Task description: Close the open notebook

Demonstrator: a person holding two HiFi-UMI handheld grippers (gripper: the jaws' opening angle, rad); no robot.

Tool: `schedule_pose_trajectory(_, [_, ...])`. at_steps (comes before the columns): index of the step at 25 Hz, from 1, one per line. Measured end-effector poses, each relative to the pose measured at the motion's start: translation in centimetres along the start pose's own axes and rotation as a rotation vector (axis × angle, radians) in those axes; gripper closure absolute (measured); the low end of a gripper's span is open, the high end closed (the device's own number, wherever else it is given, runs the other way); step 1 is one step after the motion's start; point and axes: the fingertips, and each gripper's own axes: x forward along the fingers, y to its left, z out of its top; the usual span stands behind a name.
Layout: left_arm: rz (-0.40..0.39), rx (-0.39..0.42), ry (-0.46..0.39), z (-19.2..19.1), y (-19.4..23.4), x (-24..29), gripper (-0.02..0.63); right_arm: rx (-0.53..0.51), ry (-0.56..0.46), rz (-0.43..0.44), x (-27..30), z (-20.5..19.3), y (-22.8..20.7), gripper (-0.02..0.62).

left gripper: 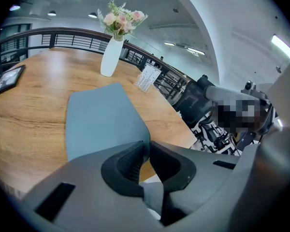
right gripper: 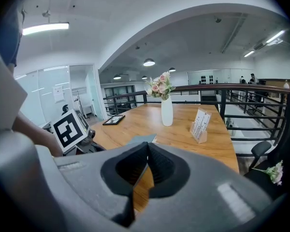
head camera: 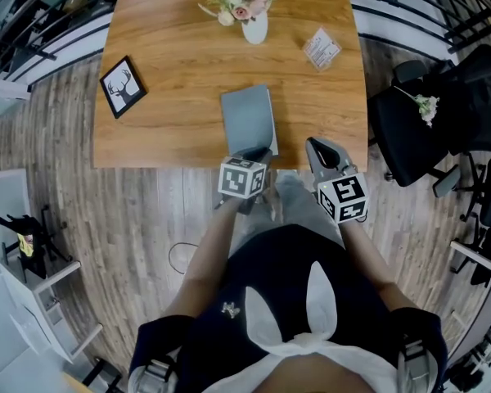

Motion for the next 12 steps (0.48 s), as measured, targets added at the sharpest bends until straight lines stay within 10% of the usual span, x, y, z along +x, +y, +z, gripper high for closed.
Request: schedule_pose_trajectory(12, [0.000,-0.010,0.052,-0.6,0.1,2.4,0.551,0.016,0.012,-0.015,-0.5,-0.6,-0.7,0.597])
